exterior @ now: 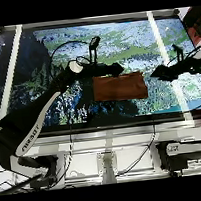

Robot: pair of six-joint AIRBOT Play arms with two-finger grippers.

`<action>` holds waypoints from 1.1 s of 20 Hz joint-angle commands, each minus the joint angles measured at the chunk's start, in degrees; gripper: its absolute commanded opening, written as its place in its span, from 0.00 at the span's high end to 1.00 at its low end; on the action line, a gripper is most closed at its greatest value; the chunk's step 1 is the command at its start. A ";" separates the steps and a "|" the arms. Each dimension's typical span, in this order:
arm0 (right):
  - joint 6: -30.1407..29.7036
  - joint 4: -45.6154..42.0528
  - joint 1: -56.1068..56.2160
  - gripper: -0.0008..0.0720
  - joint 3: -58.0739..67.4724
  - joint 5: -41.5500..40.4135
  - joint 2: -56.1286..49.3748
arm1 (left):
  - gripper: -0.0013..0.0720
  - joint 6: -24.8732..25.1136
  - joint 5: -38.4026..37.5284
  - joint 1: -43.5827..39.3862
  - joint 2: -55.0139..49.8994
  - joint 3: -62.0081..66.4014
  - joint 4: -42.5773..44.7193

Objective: Fold the clothes and pants, and hang the long-sleeved shirts on hangers.

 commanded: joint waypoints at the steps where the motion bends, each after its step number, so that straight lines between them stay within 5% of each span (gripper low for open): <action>1: -0.17 3.65 0.24 0.13 -1.18 -3.37 -5.57 | 0.03 0.02 -1.66 1.14 0.04 0.02 -0.04; 6: -0.28 7.74 2.23 0.12 -1.11 -3.41 -11.78 | 0.03 0.02 -1.64 1.14 0.02 0.02 -0.04; 7: -0.26 8.35 2.73 0.04 -1.11 -3.52 -12.61 | 0.03 0.02 -1.64 1.14 0.02 0.02 -0.04; 17: -1.01 11.63 10.23 0.08 -1.05 -2.78 -16.22 | 0.04 0.04 -1.66 1.14 -0.11 0.02 2.05; 18: -2.23 11.63 11.56 0.23 -1.05 -3.21 -16.11 | 0.04 0.02 -1.68 1.14 -0.11 0.02 4.04; 19: -2.69 11.63 12.61 0.47 -0.98 -4.02 -15.93 | 0.16 0.02 -1.70 1.16 -0.09 0.02 6.21; 20: -2.69 11.58 13.31 0.82 -0.35 -4.15 -15.96 | 0.43 0.02 -1.70 1.29 -0.09 0.02 8.26; 21: -2.71 11.63 13.68 0.98 0.74 -3.67 -15.87 | 0.67 0.02 -1.68 1.51 -0.09 0.02 10.95; 22: -2.71 11.58 13.66 0.98 2.25 -2.95 -15.72 | 0.90 0.02 -2.08 1.86 -0.02 0.02 13.79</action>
